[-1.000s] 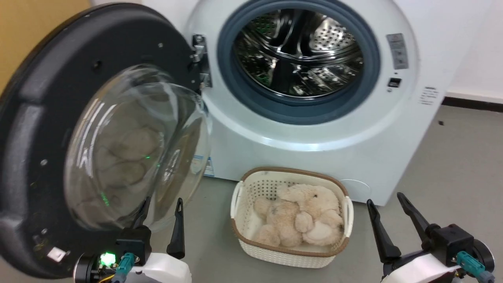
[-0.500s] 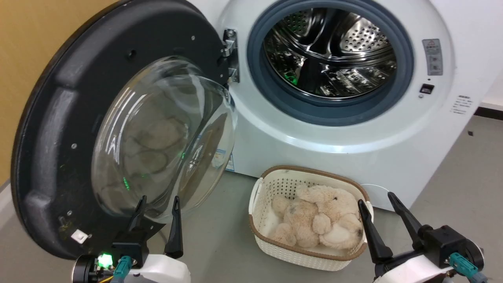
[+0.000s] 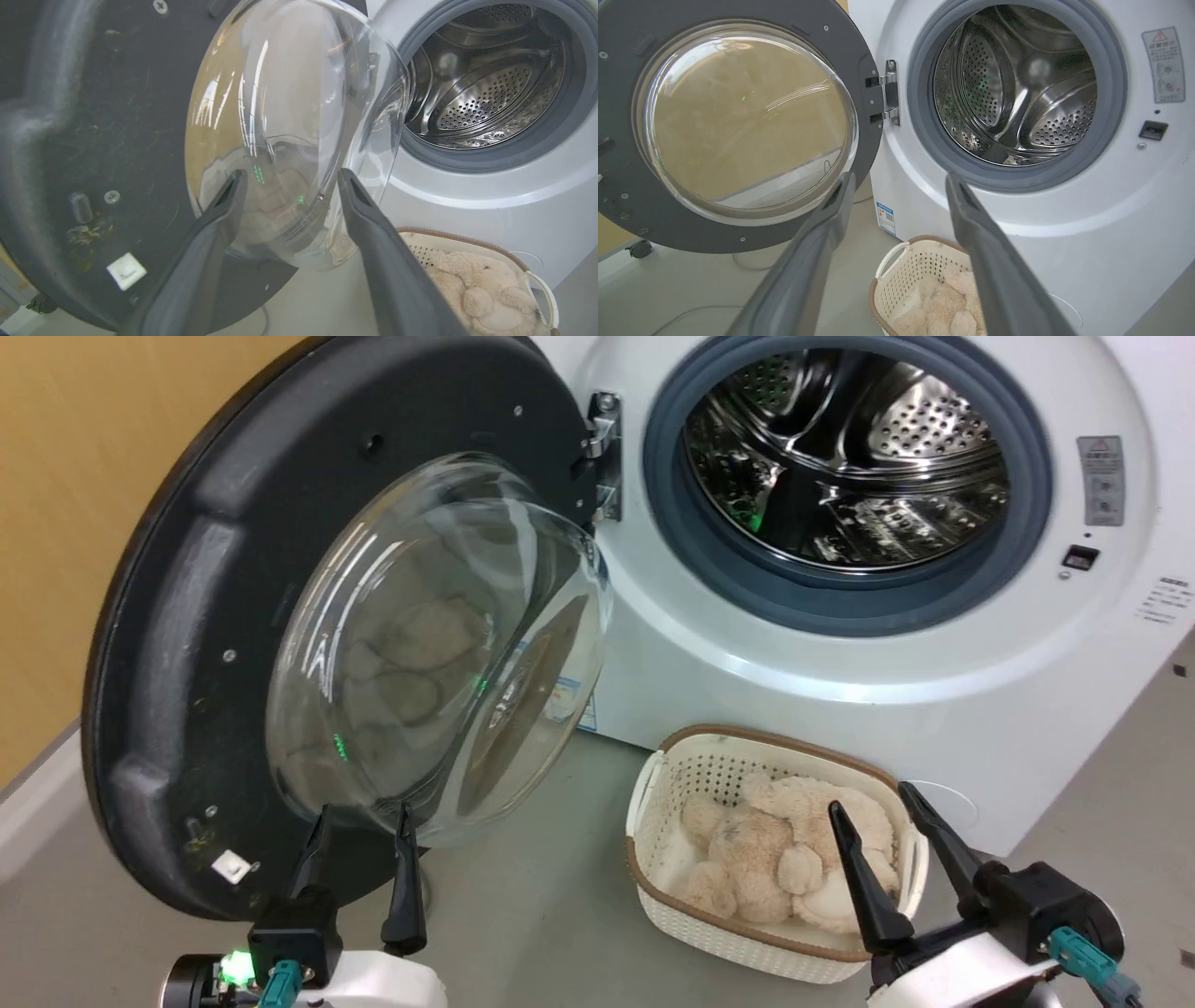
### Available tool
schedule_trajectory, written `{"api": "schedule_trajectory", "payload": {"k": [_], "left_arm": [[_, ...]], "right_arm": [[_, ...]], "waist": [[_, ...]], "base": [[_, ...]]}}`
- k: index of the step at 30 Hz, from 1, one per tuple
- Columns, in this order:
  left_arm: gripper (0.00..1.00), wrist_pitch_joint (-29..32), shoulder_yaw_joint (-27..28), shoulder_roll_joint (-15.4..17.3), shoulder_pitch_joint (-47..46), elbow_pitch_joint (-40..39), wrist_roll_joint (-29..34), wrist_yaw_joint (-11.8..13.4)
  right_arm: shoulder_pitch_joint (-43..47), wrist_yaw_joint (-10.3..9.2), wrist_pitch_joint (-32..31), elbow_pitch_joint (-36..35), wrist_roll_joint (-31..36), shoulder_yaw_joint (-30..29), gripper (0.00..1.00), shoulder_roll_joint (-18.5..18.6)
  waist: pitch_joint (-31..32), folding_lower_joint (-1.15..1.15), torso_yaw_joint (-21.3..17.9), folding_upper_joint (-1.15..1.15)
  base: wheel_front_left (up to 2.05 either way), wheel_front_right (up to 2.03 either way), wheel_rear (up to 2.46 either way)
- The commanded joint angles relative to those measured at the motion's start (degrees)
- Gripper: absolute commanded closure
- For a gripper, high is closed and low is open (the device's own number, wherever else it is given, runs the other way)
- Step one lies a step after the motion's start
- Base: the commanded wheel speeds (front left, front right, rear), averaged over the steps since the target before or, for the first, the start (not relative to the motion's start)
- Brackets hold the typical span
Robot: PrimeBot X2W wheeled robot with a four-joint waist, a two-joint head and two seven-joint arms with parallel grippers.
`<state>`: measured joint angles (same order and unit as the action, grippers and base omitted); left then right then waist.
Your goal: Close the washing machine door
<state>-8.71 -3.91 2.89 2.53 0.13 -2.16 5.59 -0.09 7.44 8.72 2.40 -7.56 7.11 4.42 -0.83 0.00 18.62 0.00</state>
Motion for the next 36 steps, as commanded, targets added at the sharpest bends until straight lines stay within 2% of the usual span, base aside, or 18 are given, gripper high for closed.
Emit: {"api": "schedule_trajectory", "payload": {"k": [1, 36], "left_arm": [[0.00, -0.64, 0.05, 0.21, 1.03, -0.41, -0.19, 0.56], [0.00, -4.71, -0.33, 0.10, 3.19, -2.48, -0.94, 3.94]], "right_arm": [[-1.25, 0.03, 0.66, 0.45, -0.59, 0.71, 0.00, 0.50], [-3.48, 0.04, 4.71, 2.47, -5.33, 5.93, 0.00, 2.29]], "waist": [[-0.18, 0.00, 0.70, 0.00], [-0.90, 0.00, 9.25, 0.00]], "base": [[0.00, 0.00, 0.00], [-0.01, -0.01, -0.01]]}}
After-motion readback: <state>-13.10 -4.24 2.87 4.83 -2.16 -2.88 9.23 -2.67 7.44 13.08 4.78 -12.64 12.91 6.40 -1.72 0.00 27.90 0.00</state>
